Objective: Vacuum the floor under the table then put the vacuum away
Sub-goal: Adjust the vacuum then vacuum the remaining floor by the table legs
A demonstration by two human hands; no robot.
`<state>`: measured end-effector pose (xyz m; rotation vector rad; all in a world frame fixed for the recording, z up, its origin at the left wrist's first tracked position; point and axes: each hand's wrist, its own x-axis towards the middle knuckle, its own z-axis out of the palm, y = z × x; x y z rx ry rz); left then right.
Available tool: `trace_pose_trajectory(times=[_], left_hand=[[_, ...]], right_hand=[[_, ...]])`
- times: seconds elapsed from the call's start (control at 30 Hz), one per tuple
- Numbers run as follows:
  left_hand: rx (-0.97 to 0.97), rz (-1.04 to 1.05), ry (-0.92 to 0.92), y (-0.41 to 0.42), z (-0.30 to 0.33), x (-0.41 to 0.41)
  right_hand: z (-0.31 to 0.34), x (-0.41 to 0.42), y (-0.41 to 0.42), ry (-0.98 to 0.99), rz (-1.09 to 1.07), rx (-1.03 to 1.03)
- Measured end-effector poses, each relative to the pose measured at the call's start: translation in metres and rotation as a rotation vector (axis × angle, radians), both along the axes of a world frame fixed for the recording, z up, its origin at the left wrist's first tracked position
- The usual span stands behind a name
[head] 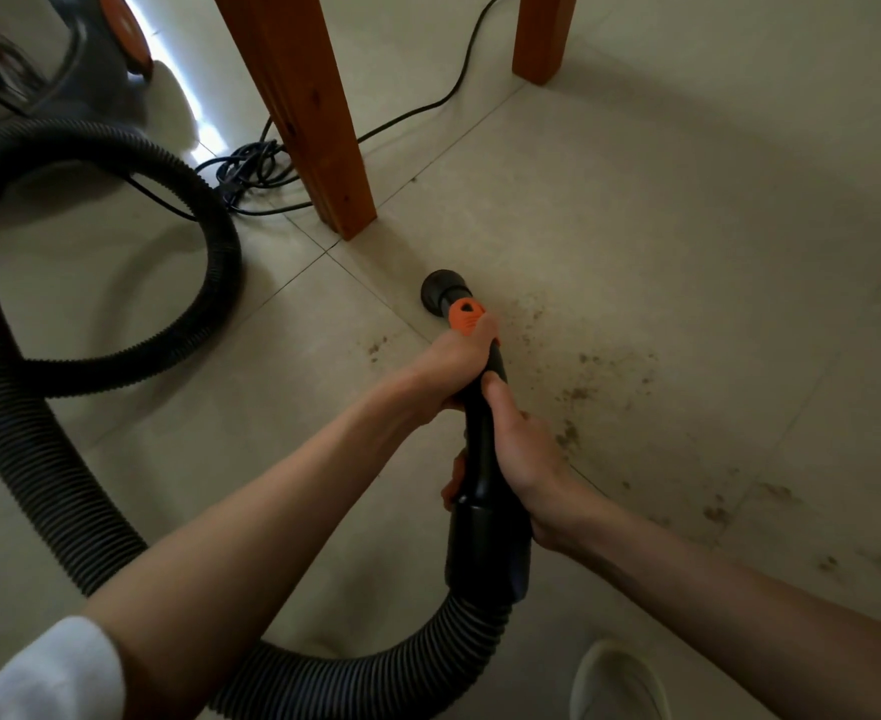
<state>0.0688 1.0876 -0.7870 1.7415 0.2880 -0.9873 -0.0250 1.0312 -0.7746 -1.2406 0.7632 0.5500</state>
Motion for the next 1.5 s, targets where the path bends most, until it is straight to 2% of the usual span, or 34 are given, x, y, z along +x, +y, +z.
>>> trace_pose_trajectory(times=[0.13,0.57,0.9,1.23,1.5], left_hand=[[0.010,0.082,0.024,0.023,-0.001,-0.004],[0.026,0.305,0.057,0.075,0.005,-0.019],[-0.026,0.245,0.124,0.053,0.007,-0.042],[0.020,0.317,0.027,0.060,0.005,-0.045],[0.046,0.297,0.083,0.050,0.018,-0.089]], right_hand=[[-0.002,0.001,0.010,0.009,0.122,0.053],[0.002,0.002,0.046,-0.013,0.295,0.085],[0.016,-0.024,0.033,0.099,0.236,-0.072],[0.003,-0.022,0.044,0.040,0.263,0.019],[0.005,-0.061,0.027,0.066,0.336,0.063]])
